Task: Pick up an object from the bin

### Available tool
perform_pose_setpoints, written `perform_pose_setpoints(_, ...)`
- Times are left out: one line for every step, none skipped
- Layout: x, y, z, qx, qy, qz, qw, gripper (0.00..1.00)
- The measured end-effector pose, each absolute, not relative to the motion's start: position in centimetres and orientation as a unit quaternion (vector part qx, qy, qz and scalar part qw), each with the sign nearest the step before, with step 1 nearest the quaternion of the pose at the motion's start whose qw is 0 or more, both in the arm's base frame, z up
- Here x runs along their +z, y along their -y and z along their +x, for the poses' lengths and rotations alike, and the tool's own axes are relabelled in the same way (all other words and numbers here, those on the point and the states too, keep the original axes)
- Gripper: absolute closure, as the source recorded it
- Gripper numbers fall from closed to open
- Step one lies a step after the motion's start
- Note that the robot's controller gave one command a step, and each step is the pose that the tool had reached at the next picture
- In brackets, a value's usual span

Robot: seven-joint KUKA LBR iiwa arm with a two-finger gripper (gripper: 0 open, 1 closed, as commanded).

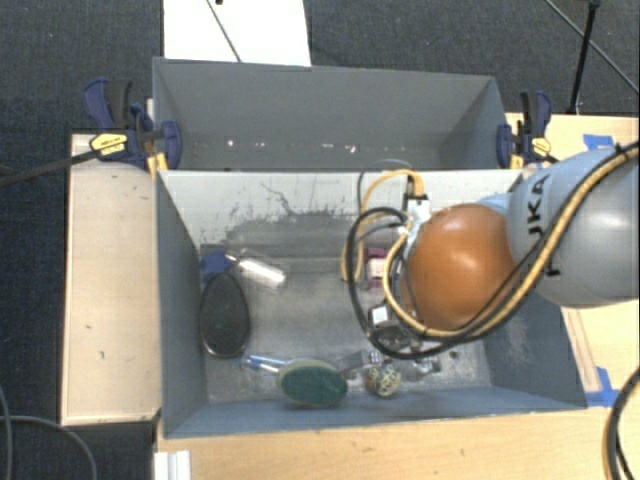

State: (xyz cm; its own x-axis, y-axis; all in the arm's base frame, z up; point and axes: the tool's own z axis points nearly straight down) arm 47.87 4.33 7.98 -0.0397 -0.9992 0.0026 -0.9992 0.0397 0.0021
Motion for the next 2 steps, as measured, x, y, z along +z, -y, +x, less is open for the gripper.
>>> perform_pose_setpoints(8.0,-4.4,47.9,0.000,0.721,0.693,0.001,1.00)
perform_pose_setpoints(19.1,-4.5,49.6,0.003,0.752,0.659,-0.004,1.00)
